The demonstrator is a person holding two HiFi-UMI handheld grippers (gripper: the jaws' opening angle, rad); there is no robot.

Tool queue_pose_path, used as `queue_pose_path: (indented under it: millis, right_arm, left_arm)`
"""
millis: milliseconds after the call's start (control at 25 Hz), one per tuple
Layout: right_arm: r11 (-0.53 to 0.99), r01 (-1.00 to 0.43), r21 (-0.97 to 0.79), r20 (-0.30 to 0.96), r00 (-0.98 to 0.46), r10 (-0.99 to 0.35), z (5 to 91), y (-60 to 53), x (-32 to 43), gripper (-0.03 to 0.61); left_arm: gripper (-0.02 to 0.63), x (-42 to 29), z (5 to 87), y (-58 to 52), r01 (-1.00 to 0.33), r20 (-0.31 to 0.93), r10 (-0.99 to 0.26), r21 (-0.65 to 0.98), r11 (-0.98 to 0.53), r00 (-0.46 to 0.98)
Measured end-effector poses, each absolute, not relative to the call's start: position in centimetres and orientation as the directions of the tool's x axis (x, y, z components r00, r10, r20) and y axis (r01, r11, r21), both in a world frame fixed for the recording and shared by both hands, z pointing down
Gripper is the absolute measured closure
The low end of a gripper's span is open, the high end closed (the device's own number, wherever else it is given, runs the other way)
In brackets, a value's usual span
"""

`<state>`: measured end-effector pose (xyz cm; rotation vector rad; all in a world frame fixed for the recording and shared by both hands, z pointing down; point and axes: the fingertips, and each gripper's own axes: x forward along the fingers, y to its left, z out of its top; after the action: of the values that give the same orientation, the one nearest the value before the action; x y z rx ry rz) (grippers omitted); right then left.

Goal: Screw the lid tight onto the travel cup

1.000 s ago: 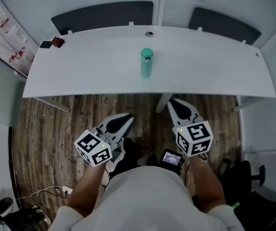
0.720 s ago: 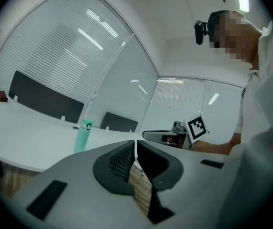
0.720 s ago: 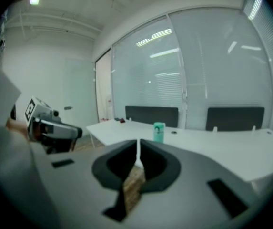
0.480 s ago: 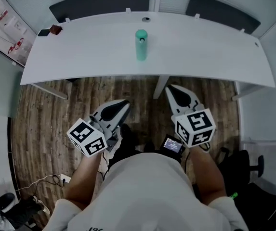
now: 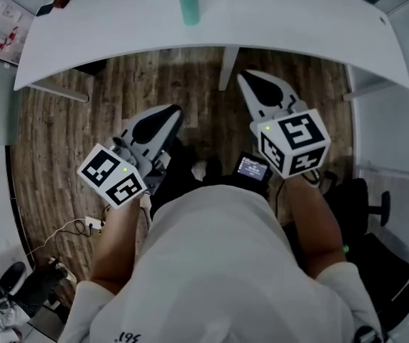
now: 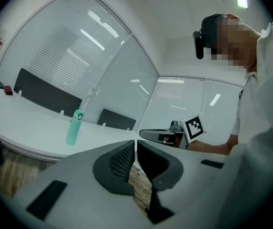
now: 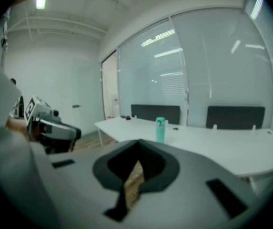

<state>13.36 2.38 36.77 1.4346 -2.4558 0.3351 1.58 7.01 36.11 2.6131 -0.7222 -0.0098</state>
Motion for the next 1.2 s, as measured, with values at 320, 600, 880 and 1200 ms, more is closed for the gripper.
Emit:
queue_pose_path:
  millis: [320,600,880,1200]
  right_arm:
    - [0.487,-0.872,-0.051,0.345,-0.473,-0.811,35.9,3.1,12.5,0.555]
    - [0.469,-0.881,-0.057,0.360,-0.456,-0.814,36.1,2.7,10.8,0.557]
    - [0.449,-0.892,-0.048,0.377,-0.433,-0.819,36.5,2.8,8.8,0.557]
    - [0.430,-0.902,-0.035,0.388,-0.409,-0.826,36.9,2.9,7.9,0.557]
  left_arm:
    - [0.575,0.8,35.5,7.7,-0.486,0.115,-0.484,0.399,-0.778,0.868]
    - [0.575,-1.3,35.4,7.1,-0.473,0.132,-0.462,0.406,-0.782,0.877]
    - [0.575,-3.5,35.6,6.9,-0.453,0.132,-0.441,0.418,-0.787,0.888]
    - [0.575,-4.6,35.9,6.8,-0.440,0.125,-0.430,0.426,-0.790,0.894]
